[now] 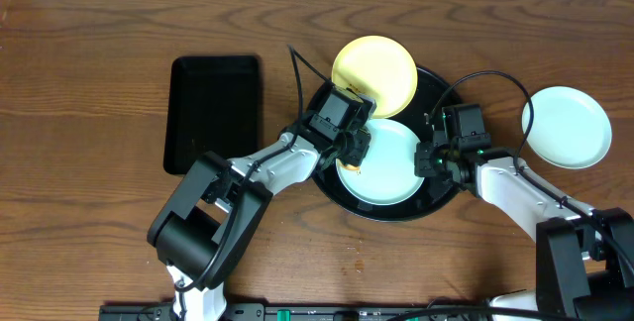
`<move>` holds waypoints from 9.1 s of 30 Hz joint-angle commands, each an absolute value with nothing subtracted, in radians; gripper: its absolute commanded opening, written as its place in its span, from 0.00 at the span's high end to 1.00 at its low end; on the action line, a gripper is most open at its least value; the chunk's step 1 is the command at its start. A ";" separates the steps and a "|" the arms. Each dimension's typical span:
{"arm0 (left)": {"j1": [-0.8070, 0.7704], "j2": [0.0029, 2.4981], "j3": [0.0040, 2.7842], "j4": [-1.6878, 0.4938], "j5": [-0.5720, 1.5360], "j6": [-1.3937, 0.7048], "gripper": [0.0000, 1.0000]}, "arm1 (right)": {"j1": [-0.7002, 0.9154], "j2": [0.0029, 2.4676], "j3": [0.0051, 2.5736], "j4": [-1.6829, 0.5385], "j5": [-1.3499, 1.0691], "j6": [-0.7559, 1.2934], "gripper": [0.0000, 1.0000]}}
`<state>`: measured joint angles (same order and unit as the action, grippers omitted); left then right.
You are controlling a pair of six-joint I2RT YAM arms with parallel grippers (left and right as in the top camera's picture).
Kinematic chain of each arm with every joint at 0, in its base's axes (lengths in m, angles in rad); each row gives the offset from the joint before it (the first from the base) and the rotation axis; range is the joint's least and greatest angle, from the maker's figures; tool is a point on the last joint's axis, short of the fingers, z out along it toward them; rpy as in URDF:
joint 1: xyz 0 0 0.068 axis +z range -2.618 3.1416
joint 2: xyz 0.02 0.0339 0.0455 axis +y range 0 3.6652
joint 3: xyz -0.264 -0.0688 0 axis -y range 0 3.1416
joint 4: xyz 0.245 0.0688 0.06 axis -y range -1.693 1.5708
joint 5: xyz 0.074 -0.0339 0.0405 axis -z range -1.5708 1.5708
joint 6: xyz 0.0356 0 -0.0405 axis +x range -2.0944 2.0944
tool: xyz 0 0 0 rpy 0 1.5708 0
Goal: Clean dirty plates on tray and stack at the side
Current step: 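Lift the sponge with the left gripper and carry it to the plate, then scrub the pale green plate with the sponge in the left gripper, then return the sponge to the black rectangular tray with the left gripper, then lift the pale green plate with the right gripper and carry it right, then stack the pale green plate onto the plate at the right, release, then move the right gripper to the yellow plate and pull it to tray center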
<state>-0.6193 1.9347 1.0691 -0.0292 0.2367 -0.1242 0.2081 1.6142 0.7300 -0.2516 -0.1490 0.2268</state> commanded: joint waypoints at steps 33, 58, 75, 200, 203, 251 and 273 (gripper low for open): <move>-0.641 2.038 1.049 -0.258 0.382 -0.074 0.93 | 0.216 1.622 0.719 -0.254 -0.139 0.223 0.99; -0.622 1.993 1.161 -0.532 0.961 0.052 0.93 | 0.216 1.622 0.719 -0.252 -0.139 0.223 0.99; -0.367 1.579 1.385 -0.740 0.363 0.036 0.92 | 0.216 1.622 0.719 -0.250 -0.139 0.223 0.82; -0.007 2.029 1.250 -0.562 -0.117 -0.141 0.15 | -0.207 1.295 0.917 -0.295 -0.057 0.198 0.99; -0.007 2.029 1.250 -0.562 -0.117 -0.141 0.15 | -0.363 1.344 0.917 -0.287 -0.057 0.276 0.99; -0.007 2.029 1.250 -0.562 -0.117 -0.141 0.15 | 0.219 2.183 1.633 -0.361 -0.235 -0.212 0.37; -0.007 2.029 1.250 -0.562 -0.117 -0.141 0.15 | 0.202 2.077 1.633 -0.609 -0.096 0.179 0.99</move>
<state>-0.0055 1.9812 1.2690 -0.5488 -0.1112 -0.1421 0.2157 2.1719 1.6234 -0.5552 -0.1848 -0.0246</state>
